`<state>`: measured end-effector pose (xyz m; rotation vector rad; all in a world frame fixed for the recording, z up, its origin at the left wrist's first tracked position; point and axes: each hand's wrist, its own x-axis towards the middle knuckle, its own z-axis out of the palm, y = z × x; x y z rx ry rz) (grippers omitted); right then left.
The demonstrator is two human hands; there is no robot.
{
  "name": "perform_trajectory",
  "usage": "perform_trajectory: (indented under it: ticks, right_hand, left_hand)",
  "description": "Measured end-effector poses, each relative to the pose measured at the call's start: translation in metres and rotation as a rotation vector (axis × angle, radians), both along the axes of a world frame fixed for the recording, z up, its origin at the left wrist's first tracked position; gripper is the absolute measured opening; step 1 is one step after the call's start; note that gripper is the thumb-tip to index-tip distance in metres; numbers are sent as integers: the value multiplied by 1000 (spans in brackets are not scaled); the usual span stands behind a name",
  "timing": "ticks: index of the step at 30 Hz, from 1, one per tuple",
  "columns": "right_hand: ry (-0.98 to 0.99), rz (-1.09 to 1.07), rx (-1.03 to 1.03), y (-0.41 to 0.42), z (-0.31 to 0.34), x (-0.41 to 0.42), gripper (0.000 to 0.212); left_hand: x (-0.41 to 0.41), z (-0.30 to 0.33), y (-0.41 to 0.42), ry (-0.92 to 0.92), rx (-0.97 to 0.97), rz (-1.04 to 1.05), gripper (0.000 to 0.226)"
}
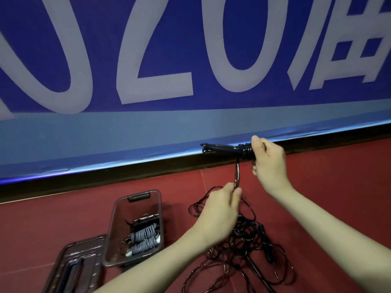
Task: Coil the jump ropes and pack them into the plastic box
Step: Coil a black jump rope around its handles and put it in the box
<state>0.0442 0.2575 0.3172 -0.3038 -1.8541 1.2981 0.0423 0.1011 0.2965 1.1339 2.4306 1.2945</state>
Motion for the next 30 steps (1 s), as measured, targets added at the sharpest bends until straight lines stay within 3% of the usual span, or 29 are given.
perform_trajectory:
  ticks: [6, 12, 20, 25, 30]
  right_hand:
    - [-53, -95, 295, 12, -9, 5, 45]
    - [-224, 4, 440, 17, -27, 9, 39]
    - [-282, 230, 457, -1, -26, 22, 44]
    - [-149, 280, 410, -11, -13, 30, 38]
    - [-39, 268, 456, -17, -4, 36, 33]
  left_hand:
    - [1, 15, -8, 355, -220, -56, 31]
    - [-23, 30, -19, 577, -192, -20, 30]
    - [-51, 32, -23, 436, -125, 34, 19]
    - [-65, 17, -22, 178, -85, -24, 24]
    - [-57, 14, -22, 134, 87, -70, 25]
